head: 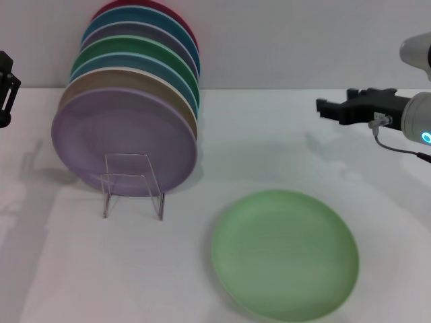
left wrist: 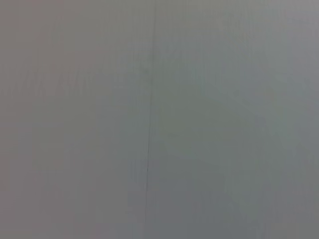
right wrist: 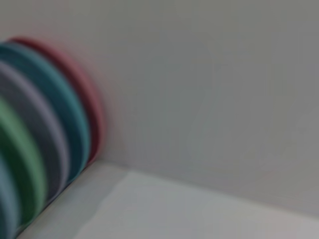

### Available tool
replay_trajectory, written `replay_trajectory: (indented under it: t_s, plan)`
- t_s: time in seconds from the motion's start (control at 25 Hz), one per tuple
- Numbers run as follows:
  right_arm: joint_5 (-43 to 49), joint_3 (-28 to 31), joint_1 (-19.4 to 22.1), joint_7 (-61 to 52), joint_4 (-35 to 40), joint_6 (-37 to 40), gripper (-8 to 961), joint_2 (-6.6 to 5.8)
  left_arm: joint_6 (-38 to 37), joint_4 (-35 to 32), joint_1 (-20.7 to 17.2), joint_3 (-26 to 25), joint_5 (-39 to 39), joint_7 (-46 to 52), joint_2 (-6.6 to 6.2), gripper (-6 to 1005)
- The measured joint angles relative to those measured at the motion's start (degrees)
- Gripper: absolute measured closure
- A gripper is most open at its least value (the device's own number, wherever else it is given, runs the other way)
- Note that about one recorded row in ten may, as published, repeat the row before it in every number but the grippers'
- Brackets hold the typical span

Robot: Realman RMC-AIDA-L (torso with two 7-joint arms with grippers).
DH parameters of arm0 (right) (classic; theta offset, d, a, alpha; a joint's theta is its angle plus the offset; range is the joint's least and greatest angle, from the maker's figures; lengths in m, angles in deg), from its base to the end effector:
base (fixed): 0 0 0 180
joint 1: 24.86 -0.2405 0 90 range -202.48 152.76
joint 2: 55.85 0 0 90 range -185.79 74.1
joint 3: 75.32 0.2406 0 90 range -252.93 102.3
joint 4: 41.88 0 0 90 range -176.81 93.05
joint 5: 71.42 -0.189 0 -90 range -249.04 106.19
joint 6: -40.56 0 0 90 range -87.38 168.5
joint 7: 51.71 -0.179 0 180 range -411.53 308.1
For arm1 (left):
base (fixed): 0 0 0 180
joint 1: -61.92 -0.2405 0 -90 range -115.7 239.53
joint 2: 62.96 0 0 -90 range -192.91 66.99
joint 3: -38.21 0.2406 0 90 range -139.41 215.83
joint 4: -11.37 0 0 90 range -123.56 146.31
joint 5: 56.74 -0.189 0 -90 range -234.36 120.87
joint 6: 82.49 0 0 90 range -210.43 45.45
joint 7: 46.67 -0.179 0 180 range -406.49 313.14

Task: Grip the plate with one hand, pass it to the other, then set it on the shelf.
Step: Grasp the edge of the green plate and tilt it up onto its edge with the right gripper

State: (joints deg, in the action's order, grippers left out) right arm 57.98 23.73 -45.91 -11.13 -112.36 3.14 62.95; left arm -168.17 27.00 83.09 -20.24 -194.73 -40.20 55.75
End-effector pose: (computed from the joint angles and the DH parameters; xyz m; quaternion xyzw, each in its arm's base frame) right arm 0.2163 0.4033 0.0070 -0.8325 0.3448 0.1115 0.4191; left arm -0.2512 0.3309 0.0541 -0.6115 -0.1206 -0.4334 0.6509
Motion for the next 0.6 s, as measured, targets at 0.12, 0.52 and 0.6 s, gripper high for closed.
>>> replay_trajectory:
  t_s: [0.12,0.52,0.6]
  plan:
    - [3.62,2.48,-1.6,-4.5,-2.69,-10.03,293,-0.19,0.0,0.11,0.01,0.01,0.0,0.0,0.02,194]
    - [10.03,12.23,-7.21,-15.76,-8.8,-40.28,292,-0.81,-0.01,0.84,0.01,-0.08,0.0,0.12,0.19,195]
    - [10.67,13.39,-8.46,-17.35,-8.63,-44.68,292,-1.19,-0.02,1.15,0.01,-0.09,0.0,0.19,0.22,195]
